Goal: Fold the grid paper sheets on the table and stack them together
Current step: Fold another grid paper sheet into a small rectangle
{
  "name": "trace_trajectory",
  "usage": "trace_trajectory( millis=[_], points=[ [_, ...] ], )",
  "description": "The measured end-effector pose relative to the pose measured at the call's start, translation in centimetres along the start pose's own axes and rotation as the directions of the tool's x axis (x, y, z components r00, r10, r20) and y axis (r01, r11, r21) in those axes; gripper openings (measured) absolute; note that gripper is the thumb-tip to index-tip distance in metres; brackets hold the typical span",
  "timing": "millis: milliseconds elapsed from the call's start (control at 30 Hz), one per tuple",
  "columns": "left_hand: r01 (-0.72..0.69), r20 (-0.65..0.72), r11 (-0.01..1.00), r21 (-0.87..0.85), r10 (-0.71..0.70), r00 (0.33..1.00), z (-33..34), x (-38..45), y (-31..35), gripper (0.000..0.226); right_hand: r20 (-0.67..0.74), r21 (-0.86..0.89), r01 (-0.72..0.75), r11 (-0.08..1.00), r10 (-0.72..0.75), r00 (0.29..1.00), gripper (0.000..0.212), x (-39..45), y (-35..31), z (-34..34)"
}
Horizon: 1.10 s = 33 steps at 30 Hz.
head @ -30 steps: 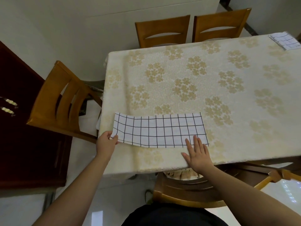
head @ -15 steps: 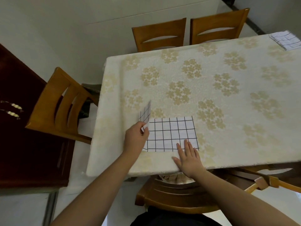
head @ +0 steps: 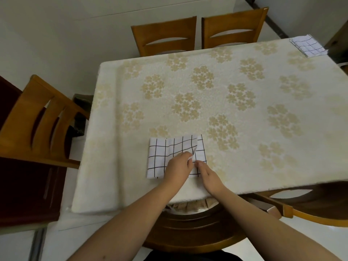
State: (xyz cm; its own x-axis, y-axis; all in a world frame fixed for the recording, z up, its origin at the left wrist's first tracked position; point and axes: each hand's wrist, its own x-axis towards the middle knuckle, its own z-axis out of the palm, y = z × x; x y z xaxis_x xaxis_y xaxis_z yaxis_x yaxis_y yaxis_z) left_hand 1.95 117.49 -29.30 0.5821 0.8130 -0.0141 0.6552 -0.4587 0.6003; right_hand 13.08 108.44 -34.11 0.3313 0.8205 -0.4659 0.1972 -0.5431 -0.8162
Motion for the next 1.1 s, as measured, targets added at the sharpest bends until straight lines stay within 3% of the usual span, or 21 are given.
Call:
trace_trajectory(
  millis=[133, 267, 433, 567, 733, 900, 1100],
  points=[
    [-0.027, 0.031, 0.998, 0.049, 0.026, 0.999, 1.9, 0.5, 0.1, 0.022, -0.065, 0.286, -0.12, 0.951, 0.144, 0.987, 0.055, 1.6, -0.7, -1.8],
    [-0.043, 0.072, 0.995, 0.091, 0.036, 0.997, 3.1, 0.8, 0.0, 0.021, -0.081, 0.37, -0.193, 0.909, 0.239, 0.968, 0.044, 3.0, -1.9, -3.7],
    [-0.111, 0.083, 0.988, 0.105, 0.102, 0.991, 4.6, 0.5, -0.3, 0.012, -0.086, 0.183, -0.188, 0.965, 0.207, 0.975, 0.034, 4.7, -2.2, -4.3],
    [-0.152, 0.172, 0.987, 0.058, 0.14, 0.975, 5.0, 0.7, -1.0, 0.023, -0.151, -0.038, -0.171, 0.984, 0.164, 0.975, 0.021, 6.1, -1.5, -4.5],
    [-0.283, 0.154, 0.954, 0.101, 0.266, 0.952, 3.7, 0.3, -4.2, 0.037, -0.225, -0.226, -0.094, 0.97, 0.042, 0.974, 0.014, 6.2, -1.1, -4.9],
    [-0.141, 0.032, 0.96, 0.243, 0.138, 0.99, 2.0, -0.4, -9.6, 0.044, -0.254, -0.283, -0.145, 0.948, 0.072, 0.965, 0.01, 6.8, -1.0, -5.4],
    [-0.08, 0.096, 0.936, 0.344, 0.05, 0.994, 1.0, -1.0, -12.1, 0.052, -0.269, -0.305, -0.168, 0.938, 0.084, 0.959, 0.01, 7.5, -0.7, -5.6]
  ],
)
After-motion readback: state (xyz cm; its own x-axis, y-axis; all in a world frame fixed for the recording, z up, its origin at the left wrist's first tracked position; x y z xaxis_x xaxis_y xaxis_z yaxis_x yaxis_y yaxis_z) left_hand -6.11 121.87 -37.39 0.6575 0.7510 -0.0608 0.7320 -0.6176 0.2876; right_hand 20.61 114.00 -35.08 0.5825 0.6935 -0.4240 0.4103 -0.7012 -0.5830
